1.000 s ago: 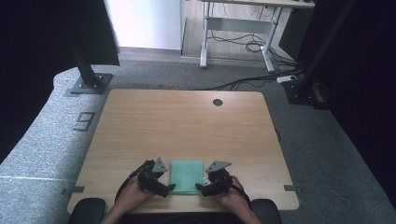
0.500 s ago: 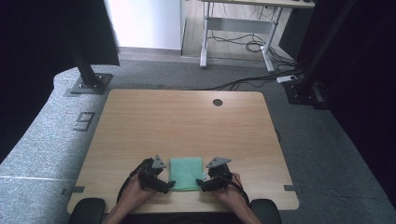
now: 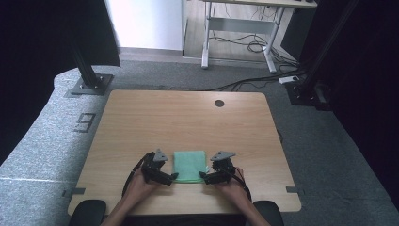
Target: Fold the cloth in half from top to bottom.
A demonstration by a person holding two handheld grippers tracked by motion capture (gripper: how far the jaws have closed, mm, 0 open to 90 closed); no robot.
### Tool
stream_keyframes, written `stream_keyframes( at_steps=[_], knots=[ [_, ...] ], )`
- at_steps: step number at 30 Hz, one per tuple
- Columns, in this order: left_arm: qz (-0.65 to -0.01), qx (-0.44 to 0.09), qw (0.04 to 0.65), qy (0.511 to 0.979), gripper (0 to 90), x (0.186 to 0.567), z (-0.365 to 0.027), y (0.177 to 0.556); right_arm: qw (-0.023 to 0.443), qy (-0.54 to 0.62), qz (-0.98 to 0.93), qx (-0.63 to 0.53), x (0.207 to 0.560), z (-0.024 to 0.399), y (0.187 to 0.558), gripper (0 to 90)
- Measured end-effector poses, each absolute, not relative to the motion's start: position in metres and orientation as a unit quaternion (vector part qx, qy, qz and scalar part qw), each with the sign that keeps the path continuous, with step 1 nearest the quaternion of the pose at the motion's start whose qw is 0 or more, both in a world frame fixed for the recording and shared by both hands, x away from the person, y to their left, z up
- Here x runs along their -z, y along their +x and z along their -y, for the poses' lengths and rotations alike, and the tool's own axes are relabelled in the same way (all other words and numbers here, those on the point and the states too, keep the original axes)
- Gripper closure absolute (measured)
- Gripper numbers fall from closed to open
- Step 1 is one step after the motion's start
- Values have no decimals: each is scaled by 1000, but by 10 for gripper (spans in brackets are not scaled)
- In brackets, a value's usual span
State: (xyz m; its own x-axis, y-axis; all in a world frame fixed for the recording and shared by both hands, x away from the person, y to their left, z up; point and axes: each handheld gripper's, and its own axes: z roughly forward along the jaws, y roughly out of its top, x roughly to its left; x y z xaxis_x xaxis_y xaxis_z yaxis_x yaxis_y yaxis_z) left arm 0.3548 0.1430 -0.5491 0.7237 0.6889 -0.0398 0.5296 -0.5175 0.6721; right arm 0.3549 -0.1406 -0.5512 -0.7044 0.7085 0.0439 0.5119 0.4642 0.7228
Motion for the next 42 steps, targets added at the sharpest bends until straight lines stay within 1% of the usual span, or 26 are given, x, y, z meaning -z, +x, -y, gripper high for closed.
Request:
stream_keyframes(
  at_steps=[22,42],
  knots=[
    [-370,-123,338,857,3,549,-142,404,148,379,-829,-383,555,143,397,123],
    [-406,-137,333,840,4,549,-146,448,156,399,-820,-380,554,135,442,123]
  ],
)
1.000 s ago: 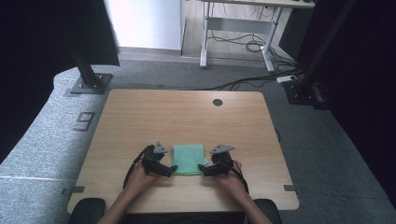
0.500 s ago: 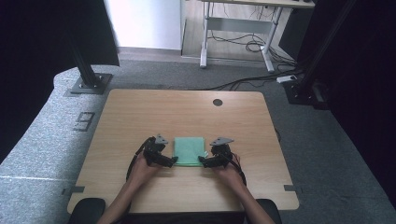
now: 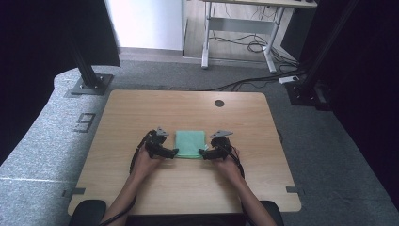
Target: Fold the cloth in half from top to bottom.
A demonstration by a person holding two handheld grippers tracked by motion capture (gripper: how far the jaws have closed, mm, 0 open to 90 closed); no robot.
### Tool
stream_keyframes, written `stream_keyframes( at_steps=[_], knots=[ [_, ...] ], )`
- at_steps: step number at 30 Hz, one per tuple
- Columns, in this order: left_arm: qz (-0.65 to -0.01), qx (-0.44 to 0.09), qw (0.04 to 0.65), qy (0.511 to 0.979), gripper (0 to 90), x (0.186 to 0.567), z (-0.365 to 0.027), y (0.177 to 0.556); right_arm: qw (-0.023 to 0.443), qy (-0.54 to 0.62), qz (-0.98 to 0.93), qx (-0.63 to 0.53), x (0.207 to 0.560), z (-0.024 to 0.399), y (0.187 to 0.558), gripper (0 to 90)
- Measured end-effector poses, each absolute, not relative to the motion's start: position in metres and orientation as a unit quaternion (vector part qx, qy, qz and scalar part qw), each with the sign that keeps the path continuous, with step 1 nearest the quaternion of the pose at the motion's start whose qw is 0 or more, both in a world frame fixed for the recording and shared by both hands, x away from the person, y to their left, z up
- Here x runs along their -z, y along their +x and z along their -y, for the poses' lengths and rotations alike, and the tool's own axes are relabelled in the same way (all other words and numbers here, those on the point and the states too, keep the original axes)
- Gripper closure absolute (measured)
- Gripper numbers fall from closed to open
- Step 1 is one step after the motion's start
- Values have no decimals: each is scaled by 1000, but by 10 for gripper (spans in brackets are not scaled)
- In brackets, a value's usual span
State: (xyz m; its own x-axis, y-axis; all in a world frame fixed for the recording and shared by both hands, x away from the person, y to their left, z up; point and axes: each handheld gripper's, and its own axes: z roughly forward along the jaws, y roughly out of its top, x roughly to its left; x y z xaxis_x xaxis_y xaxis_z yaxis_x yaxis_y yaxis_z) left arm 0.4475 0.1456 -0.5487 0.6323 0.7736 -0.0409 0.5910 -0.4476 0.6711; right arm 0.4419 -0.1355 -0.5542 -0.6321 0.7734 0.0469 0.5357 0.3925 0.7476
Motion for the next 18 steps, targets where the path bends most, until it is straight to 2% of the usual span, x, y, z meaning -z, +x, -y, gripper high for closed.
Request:
stream_keyframes(
  at_steps=[13,18],
  knots=[
    [-408,-133,337,838,5,549,-146,452,152,405,-817,-381,553,135,451,123],
    [-412,-115,343,836,16,545,-147,452,142,407,-817,-383,550,135,451,139]
  ],
)
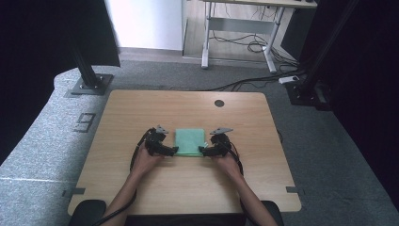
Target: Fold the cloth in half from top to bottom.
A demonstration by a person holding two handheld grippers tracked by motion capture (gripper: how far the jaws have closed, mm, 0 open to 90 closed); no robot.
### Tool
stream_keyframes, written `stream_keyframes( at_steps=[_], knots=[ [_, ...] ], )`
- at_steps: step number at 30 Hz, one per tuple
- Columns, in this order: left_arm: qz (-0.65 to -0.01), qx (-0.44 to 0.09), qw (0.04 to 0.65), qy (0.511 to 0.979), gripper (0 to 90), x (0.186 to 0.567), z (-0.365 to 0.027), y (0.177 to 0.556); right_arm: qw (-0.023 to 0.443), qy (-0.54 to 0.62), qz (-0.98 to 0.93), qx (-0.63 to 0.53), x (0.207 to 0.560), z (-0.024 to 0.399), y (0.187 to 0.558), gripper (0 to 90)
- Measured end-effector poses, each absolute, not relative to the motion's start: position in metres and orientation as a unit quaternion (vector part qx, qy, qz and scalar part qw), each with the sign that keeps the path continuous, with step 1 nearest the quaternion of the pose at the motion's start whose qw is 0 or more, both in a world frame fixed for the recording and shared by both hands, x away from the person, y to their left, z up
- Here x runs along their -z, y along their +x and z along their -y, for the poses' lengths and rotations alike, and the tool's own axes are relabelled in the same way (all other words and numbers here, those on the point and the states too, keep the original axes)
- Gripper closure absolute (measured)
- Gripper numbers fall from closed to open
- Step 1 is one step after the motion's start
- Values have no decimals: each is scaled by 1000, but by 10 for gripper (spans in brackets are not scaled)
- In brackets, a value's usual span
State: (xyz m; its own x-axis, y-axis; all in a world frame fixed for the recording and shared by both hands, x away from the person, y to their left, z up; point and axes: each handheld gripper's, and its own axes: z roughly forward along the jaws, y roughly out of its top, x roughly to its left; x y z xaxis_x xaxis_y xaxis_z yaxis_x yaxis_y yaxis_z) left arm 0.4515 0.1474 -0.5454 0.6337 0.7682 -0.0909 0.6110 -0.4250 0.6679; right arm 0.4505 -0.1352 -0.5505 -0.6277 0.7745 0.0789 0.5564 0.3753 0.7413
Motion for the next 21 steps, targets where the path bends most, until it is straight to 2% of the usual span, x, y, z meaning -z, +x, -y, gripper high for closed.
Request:
stream_keyframes(
  at_steps=[11,21],
  knots=[
    [-367,-122,361,849,5,513,-146,426,144,373,-834,-381,525,135,433,36],
    [-341,-124,385,849,2,496,-153,396,164,349,-833,-398,501,146,407,15]
  ],
)
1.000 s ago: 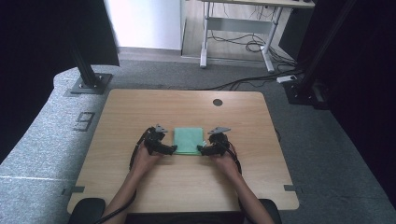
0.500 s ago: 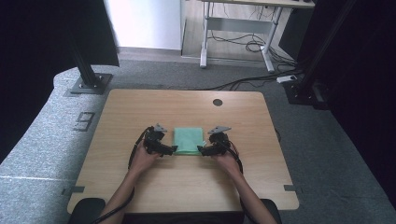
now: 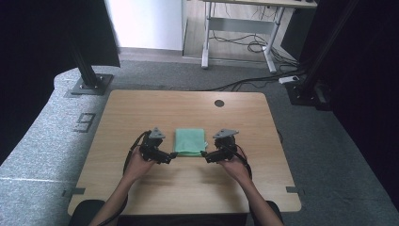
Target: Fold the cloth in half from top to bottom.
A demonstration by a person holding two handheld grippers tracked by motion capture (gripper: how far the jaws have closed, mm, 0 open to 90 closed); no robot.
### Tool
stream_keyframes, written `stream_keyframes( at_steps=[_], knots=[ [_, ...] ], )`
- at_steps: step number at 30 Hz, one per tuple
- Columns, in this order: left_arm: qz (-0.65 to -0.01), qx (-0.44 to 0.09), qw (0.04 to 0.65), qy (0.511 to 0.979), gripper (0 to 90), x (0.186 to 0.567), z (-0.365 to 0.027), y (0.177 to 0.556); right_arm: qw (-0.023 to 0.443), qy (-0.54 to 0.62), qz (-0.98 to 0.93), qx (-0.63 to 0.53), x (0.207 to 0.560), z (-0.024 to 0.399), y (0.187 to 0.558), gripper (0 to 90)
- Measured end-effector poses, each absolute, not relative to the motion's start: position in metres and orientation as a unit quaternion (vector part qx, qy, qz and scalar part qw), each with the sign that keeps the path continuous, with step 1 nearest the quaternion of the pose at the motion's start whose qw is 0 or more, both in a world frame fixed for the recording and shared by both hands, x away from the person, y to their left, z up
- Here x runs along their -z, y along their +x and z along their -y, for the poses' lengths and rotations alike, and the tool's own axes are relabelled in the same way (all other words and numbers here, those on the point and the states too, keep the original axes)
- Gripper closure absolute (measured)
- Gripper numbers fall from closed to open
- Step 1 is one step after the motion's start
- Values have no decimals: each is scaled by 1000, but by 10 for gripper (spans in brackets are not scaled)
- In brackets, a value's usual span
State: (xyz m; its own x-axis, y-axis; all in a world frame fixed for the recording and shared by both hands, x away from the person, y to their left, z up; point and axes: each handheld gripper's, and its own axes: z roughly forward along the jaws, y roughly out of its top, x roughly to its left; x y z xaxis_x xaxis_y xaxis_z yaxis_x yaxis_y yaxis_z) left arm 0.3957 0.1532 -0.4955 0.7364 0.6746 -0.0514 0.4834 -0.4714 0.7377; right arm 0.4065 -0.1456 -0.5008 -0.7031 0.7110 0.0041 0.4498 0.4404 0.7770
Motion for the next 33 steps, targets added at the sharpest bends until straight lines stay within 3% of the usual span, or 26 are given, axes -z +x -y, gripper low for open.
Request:
stream_keyframes(
  at_steps=[17,33],
  knots=[
    [-345,-159,373,846,0,505,-187,360,174,347,-829,-403,497,176,373,15],
    [-362,-150,338,856,0,538,-198,352,156,375,-833,-375,539,200,366,0]
  ],
)
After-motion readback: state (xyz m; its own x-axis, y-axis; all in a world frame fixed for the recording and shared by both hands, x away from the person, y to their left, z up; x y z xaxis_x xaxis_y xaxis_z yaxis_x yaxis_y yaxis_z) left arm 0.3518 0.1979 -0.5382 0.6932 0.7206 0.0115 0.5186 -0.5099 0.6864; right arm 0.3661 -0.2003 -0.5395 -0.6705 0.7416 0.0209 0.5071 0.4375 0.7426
